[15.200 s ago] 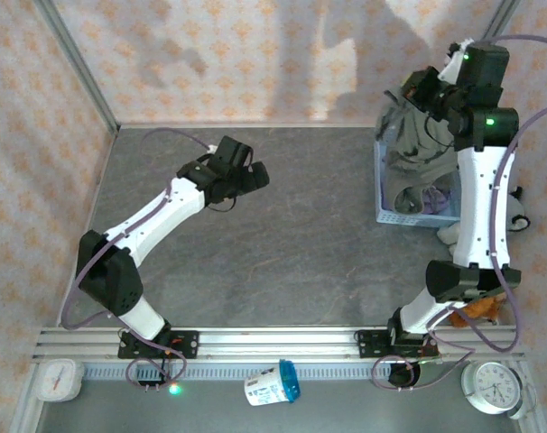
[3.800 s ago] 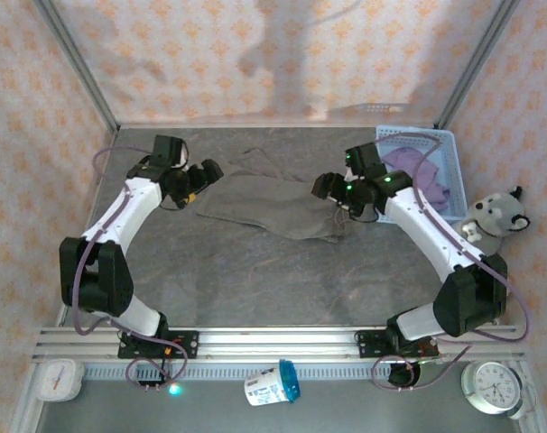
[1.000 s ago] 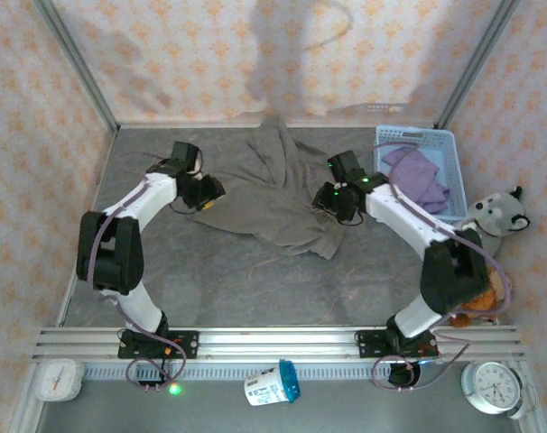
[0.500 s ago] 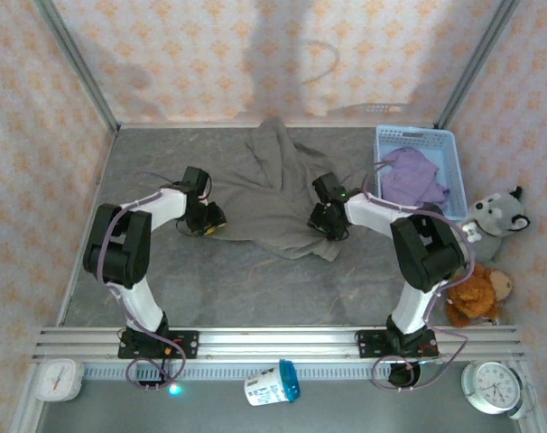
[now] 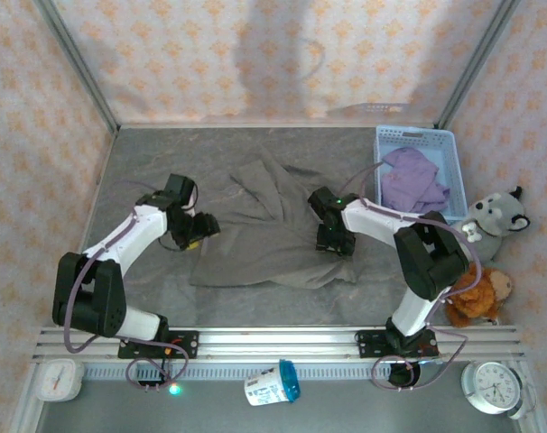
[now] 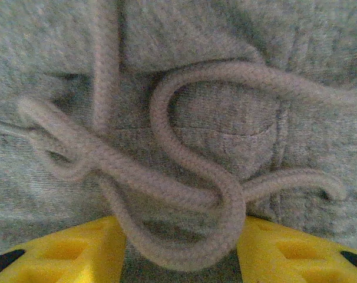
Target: Fold and stack the mixed laundry pile
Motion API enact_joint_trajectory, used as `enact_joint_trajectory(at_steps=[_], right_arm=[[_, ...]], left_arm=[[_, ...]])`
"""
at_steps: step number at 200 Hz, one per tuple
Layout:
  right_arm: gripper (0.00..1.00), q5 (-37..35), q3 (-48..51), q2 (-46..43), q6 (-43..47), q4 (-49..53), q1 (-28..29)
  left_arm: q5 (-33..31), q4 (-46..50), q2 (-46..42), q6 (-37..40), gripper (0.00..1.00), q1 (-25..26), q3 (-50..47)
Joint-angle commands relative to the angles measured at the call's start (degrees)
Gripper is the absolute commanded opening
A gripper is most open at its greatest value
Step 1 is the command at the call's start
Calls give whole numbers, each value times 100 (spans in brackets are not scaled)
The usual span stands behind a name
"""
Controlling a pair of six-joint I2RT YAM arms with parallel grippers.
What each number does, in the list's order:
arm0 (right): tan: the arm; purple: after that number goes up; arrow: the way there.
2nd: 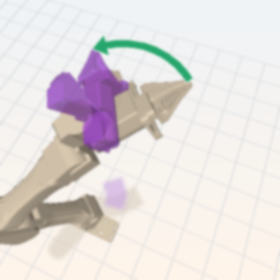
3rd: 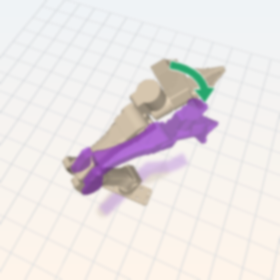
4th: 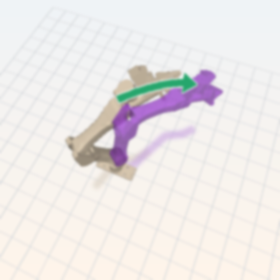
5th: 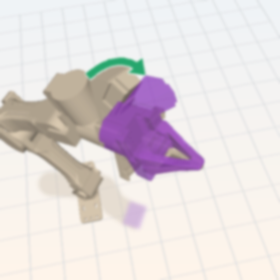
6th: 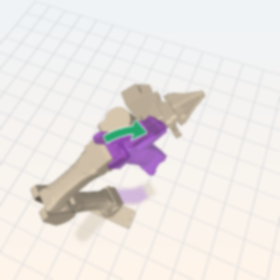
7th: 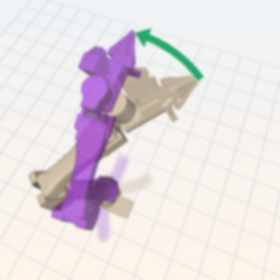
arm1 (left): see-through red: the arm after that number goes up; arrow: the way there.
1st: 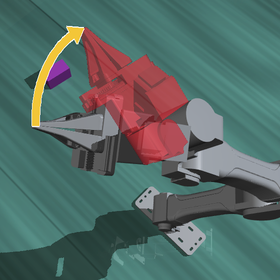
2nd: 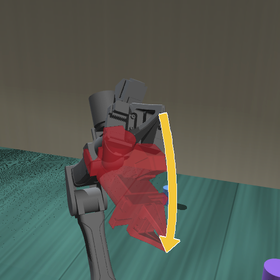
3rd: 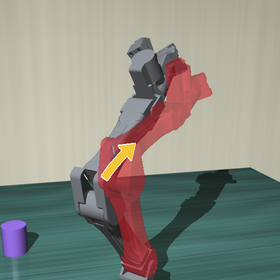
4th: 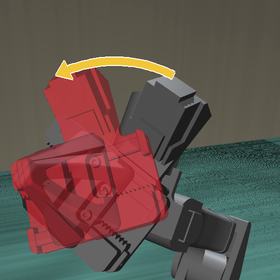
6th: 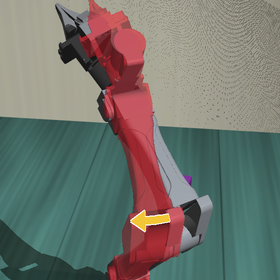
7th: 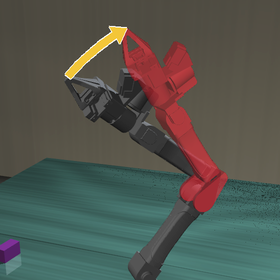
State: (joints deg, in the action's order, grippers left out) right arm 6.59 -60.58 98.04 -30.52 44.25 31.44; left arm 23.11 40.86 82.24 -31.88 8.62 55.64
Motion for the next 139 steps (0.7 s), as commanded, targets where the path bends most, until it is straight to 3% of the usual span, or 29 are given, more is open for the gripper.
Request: enact_joint_trajectory(at_steps=[1,51,86,139], right_arm=[[55,-330,-745,-142,148,459,-46],[56,-243,-2023,369,-289,47,-437],[56,-126,-2658,672,49,54,-838],[56,840,-2846,922,283,-154,-1512]], left_arm=[[-202,-348,514,-64,71,-12,884],[-231,-580,2251,-163,74,159,2985],[-524,-297,3735,-142,74,332,4681],[-1097,584,5777,7,62,614,7589]])
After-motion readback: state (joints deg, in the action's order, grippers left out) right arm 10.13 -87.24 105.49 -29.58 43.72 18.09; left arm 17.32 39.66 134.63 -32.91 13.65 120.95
